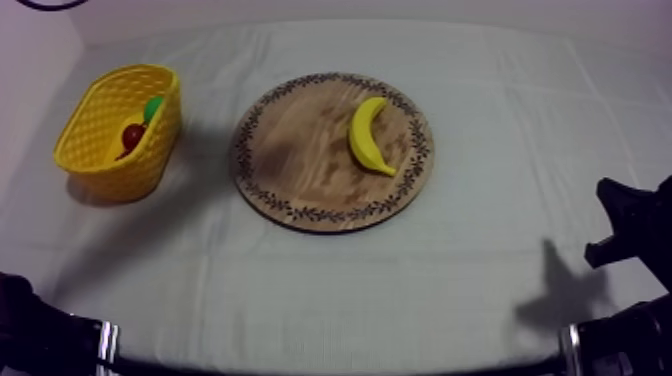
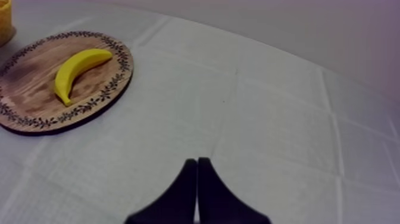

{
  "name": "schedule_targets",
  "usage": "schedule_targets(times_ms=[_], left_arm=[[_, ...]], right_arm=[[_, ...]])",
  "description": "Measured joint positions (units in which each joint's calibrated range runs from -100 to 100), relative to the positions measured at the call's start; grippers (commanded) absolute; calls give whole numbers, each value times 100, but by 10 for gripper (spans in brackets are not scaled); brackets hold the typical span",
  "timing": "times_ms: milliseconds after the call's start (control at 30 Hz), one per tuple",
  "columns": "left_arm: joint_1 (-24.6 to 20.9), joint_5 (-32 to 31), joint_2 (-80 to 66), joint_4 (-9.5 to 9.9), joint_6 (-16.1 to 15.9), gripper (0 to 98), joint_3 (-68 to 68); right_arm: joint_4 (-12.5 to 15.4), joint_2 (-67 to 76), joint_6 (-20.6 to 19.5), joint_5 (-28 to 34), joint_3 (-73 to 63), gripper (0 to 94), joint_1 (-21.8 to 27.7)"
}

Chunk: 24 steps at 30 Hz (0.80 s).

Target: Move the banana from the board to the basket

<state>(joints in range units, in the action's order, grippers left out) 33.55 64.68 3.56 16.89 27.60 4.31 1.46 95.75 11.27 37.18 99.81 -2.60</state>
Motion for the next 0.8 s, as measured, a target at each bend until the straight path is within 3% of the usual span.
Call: schedule_targets(times_ms=[800], left_arm=[[91,-145,1796,-72,58,728,86]], right_arm=[[0,0,9,-1,0,3,0]])
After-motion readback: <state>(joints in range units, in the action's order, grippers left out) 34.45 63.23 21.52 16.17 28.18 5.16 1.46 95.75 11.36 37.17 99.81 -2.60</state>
